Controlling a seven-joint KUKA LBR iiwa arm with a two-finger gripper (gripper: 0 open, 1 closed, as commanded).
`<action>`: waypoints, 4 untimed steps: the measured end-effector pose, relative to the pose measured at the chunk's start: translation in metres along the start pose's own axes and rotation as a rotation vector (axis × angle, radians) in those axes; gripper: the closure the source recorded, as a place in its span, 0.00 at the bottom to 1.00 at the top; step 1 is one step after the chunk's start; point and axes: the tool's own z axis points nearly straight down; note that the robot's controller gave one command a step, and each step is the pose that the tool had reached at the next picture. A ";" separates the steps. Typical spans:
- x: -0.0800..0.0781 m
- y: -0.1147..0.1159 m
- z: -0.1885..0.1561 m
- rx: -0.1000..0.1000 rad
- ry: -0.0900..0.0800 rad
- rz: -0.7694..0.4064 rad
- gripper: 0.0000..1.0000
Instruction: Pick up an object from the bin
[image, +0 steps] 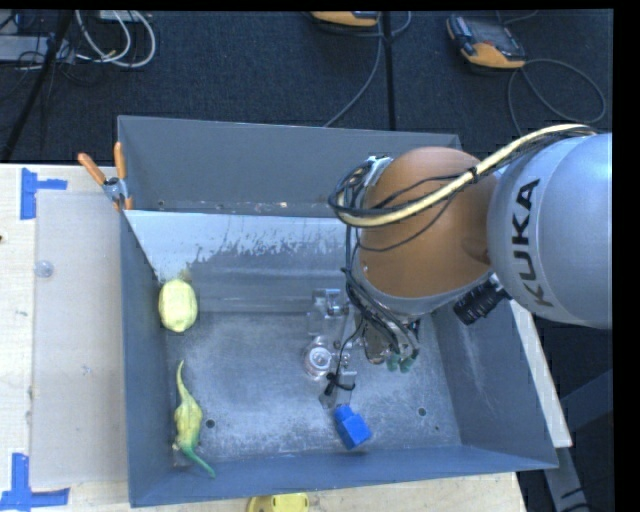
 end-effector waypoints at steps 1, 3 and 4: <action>-0.001 -0.001 -0.004 -0.001 -0.008 0.003 0.00; -0.003 -0.034 0.045 0.001 -0.005 -0.265 0.00; 0.004 -0.049 0.067 -0.002 -0.007 -0.183 0.00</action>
Offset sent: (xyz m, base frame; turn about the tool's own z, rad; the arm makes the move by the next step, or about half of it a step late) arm -0.0024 -0.0621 -0.0580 -0.3255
